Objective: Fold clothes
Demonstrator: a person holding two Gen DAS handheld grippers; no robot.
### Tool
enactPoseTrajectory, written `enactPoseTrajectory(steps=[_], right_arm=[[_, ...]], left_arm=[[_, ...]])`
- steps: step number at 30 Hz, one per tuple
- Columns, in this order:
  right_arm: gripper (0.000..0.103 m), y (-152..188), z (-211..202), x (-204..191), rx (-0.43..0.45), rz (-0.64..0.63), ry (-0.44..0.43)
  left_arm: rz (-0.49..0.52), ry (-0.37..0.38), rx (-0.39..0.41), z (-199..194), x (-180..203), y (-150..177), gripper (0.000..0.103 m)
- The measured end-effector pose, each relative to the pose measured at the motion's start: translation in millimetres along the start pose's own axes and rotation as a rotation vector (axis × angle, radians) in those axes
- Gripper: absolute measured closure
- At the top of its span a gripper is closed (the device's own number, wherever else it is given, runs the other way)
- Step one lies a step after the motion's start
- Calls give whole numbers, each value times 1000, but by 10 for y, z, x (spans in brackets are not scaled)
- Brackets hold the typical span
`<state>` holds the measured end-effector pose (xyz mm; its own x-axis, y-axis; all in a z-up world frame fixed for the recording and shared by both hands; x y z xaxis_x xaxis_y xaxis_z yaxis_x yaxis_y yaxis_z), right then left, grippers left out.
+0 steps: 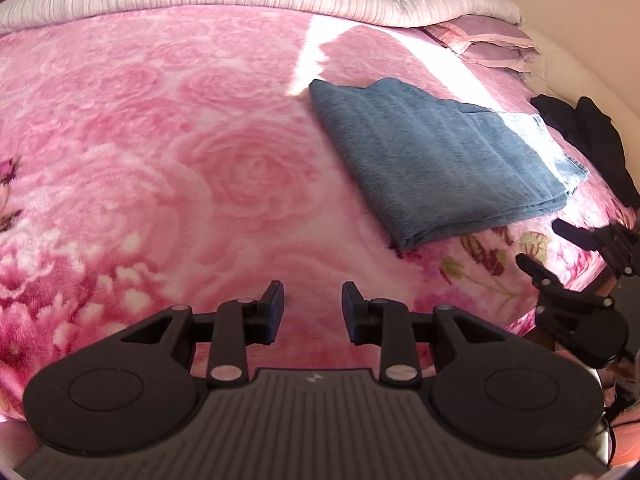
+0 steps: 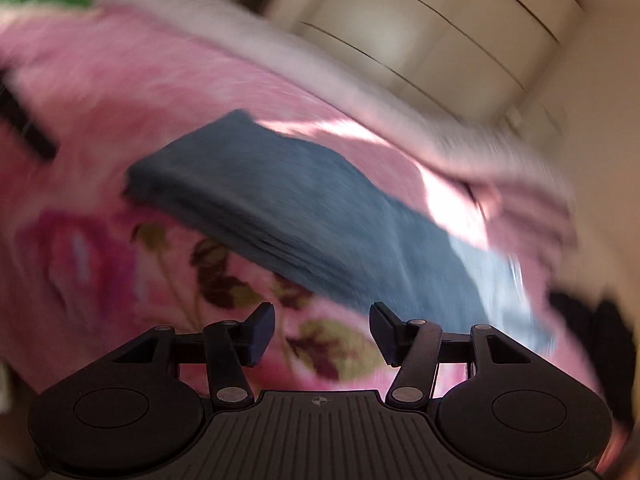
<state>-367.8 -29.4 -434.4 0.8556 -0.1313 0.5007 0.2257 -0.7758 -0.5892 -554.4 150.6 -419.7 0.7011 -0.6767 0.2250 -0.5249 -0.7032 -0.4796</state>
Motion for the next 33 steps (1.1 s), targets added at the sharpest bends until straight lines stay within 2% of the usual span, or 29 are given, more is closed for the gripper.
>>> enactPoseTrajectory(steps=[12, 17, 20, 22, 25, 26, 27, 30, 33], right_arm=[[46, -300, 385, -534, 130, -544, 18], [47, -326, 466, -656, 169, -665, 26], [57, -340, 511, -731, 192, -698, 18], [75, -330, 576, -805, 194, -715, 14], [80, -333, 633, -854, 206, -725, 28], [86, -354, 630, -810, 211, -680, 14], [88, -375, 628, -766, 216, -634, -1], [90, -554, 563, -451, 209, -332, -133], [90, -731, 482, 29, 225, 22, -255]], left_arm=[[-21, 68, 19, 101, -95, -183, 77], [-37, 84, 24, 146, -155, -241, 77], [-56, 95, 23, 179, -194, -263, 77], [-62, 99, 23, 193, -205, -275, 77], [-65, 99, 23, 205, -203, -295, 77], [-64, 98, 23, 206, -199, -305, 77], [-61, 97, 25, 205, -190, -326, 77], [-47, 92, 37, 194, -146, -405, 77], [-26, 92, 47, 196, -81, -515, 77]])
Point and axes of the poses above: each gripper's, at about its wrist camera, not at the fingertips, and z roughly the way its jaws point, x to its right, y to its underside, the point moved 5 cm from there along z, roughly the way its jaws point, and after that the axes turned 9 degrees about -x, right-handed, at the moved point
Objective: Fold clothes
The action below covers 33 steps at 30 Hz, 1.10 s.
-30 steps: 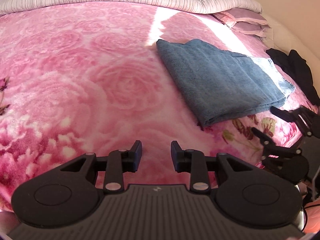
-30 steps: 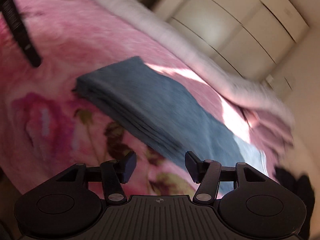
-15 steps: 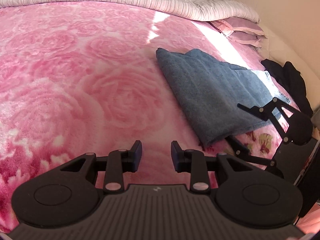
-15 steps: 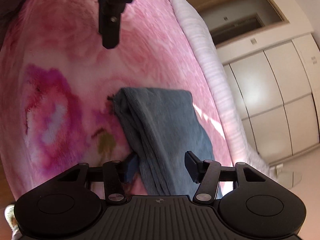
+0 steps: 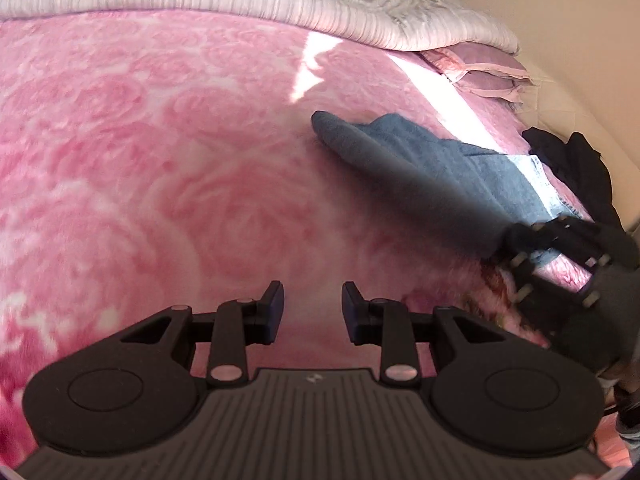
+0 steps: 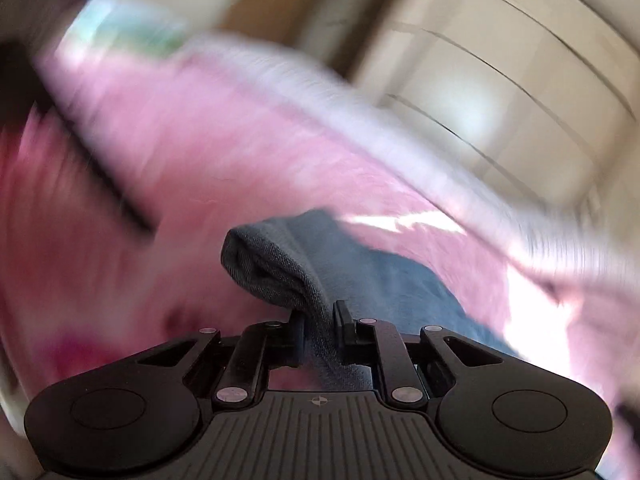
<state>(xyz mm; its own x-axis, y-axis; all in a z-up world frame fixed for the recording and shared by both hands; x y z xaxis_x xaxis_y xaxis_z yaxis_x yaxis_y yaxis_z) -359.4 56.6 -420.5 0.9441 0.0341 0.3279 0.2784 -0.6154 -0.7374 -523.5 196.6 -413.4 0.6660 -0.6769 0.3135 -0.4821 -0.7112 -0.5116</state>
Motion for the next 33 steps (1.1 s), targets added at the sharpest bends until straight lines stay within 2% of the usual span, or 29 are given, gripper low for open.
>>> enactPoseTrajectory(steps=[3, 10, 13, 16, 19, 20, 21, 23, 24, 28, 29, 32, 33], right_arm=[[90, -144, -134, 484, 60, 309, -74], [90, -120, -631, 1642, 221, 808, -113], [90, 145, -997, 2142, 281, 1014, -72], [90, 544, -1092, 2587, 278, 1186, 20], [89, 1164, -1027, 2983, 191, 1411, 69], [85, 1397, -934, 3043, 146, 1499, 61], [77, 1628, -842, 3101, 100, 1587, 52], [73, 1875, -790, 3095, 125, 1682, -25], [69, 1912, -871, 3047, 163, 1677, -40], [59, 1852, -1027, 2942, 249, 1609, -20], [58, 1849, -1017, 2942, 250, 1611, -25], [55, 1928, -1053, 2798, 174, 1700, -62], [48, 1954, -1010, 2718, 165, 1720, -104]], left_arm=[[45, 9, 10, 55, 147, -176, 77], [182, 76, 59, 241, 695, -665, 77], [220, 119, 68, 381, 935, -854, 77], [251, 143, 61, 550, 1147, -970, 77], [273, 161, 33, 735, 1319, -983, 77], [277, 166, 18, 791, 1362, -962, 77], [282, 170, 5, 836, 1397, -937, 77], [281, 169, -19, 918, 1432, -912, 77], [278, 166, -30, 958, 1442, -903, 77], [265, 167, -64, 1084, 1483, -884, 77], [261, 175, -67, 1098, 1497, -886, 77], [251, 185, -73, 1140, 1535, -881, 77], [248, 188, -75, 1154, 1548, -878, 77]])
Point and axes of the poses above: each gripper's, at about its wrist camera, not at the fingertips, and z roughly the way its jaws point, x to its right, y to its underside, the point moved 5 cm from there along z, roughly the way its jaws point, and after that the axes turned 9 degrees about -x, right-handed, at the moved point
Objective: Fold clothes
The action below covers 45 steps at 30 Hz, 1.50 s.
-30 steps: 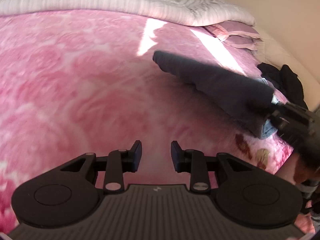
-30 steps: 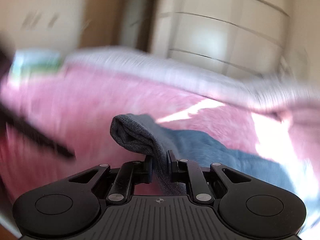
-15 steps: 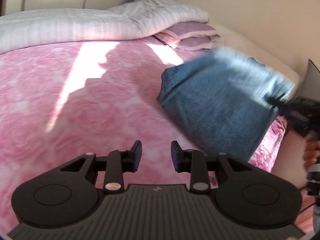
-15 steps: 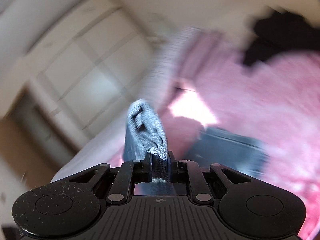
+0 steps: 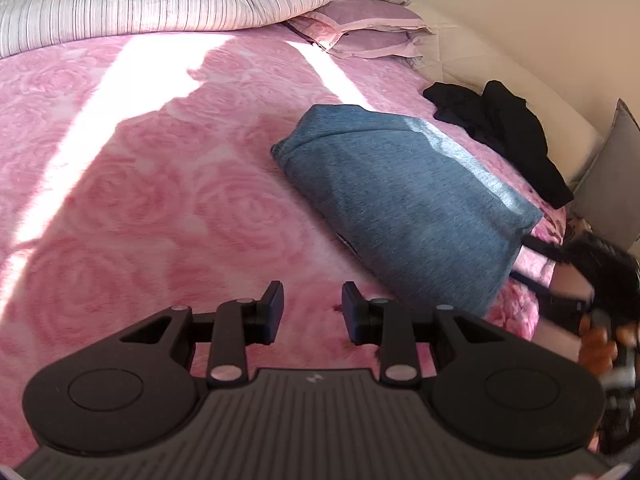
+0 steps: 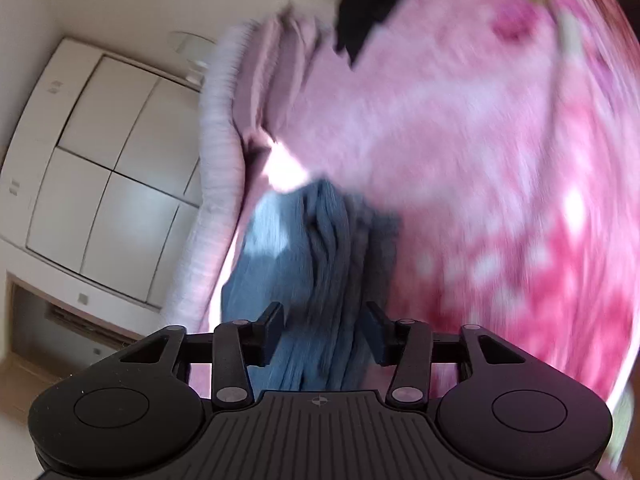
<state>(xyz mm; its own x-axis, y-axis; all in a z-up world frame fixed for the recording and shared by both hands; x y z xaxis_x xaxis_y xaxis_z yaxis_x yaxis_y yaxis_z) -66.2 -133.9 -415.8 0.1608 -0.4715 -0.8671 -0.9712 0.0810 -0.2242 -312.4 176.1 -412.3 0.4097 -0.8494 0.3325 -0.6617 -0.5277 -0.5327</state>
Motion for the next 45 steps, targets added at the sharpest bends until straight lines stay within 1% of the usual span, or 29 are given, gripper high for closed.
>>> enactPoseTrajectory(steps=[1, 2, 4, 6, 7, 8, 9, 11, 12, 13, 15, 18, 20, 22, 24, 26, 27, 29, 31, 33, 36, 38, 40, 41, 43, 44, 45], right_arm=[[37, 76, 33, 44, -32, 23, -17], [34, 192, 53, 50, -70, 38, -29], [33, 392, 153, 25, -148, 68, -58], [33, 542, 316, 5, -201, 96, -72], [34, 578, 381, -1, -208, 100, -64], [34, 601, 445, -20, -192, 92, -51], [36, 583, 496, -47, -180, 76, -26], [57, 546, 596, -101, -155, 43, 25], [72, 502, 631, -122, -156, 15, 42], [78, 475, 612, -127, -166, -9, 41], [82, 421, 575, -137, -187, -56, 40], [82, 181, 321, -131, -193, -90, 49], [83, -13, 9, -72, -164, -123, 70], [83, -307, -255, 48, -129, -144, 118], [83, -601, -372, 237, -106, -127, 142], [81, -744, -366, 365, -120, -114, 145], [79, -714, -386, 365, -107, -122, 146], [70, -653, -427, 366, -81, -138, 149], [65, -530, -489, 267, 8, -197, 172], [60, -391, -585, 205, 75, -269, 181], [58, -223, -615, 62, 122, -376, 214], [58, -176, -500, 26, 110, -435, 264], [58, -120, -510, 15, 98, -485, 299], [58, -117, -458, -12, 100, -515, 302], [58, -88, -409, -35, 107, -569, 311], [58, -105, -333, -50, 101, -598, 328], [71, -123, -257, -65, 95, -627, 345]], left_arm=[[-3, 3, -1, 16, 10, -1, 77], [-8, 5, -3, 29, 17, 0, 77], [-19, 8, -7, 42, 24, 13, 77], [-31, 11, -10, 26, 16, 50, 77], [-37, 12, -12, 9, 6, 75, 76], [-43, 12, -13, -10, -6, 95, 77], [-53, 11, -15, -34, -25, 115, 77], [-75, 11, -16, -85, -70, 156, 77], [-86, 12, -16, -111, -93, 174, 77], [-92, 13, -17, -140, -111, 189, 77], [-95, 18, -18, -203, -136, 215, 77], [-72, 29, -23, -273, -123, 226, 76], [-57, 47, -27, -281, -96, 215, 75], [-51, 82, -32, -227, -37, 193, 75], [-51, 118, -38, -153, 28, 168, 75], [-58, 152, -45, -56, 103, 136, 75], [-61, 169, -48, -8, 141, 120, 75], [-68, 204, -55, 87, 216, 89, 75], [-82, 236, -48, 176, 277, 28, 73], [-105, 264, -36, 287, 307, -55, 73], [-164, 304, -28, 479, 317, -146, 72], [-216, 350, -21, 600, 319, -191, 71], [-269, 398, -19, 708, 297, -223, 71], [-295, 417, -18, 754, 271, -234, 71], [-349, 461, -13, 844, 213, -256, 75], [-365, 479, -8, 872, 188, -267, 84], [-366, 494, -3, 879, 167, -277, 84]])
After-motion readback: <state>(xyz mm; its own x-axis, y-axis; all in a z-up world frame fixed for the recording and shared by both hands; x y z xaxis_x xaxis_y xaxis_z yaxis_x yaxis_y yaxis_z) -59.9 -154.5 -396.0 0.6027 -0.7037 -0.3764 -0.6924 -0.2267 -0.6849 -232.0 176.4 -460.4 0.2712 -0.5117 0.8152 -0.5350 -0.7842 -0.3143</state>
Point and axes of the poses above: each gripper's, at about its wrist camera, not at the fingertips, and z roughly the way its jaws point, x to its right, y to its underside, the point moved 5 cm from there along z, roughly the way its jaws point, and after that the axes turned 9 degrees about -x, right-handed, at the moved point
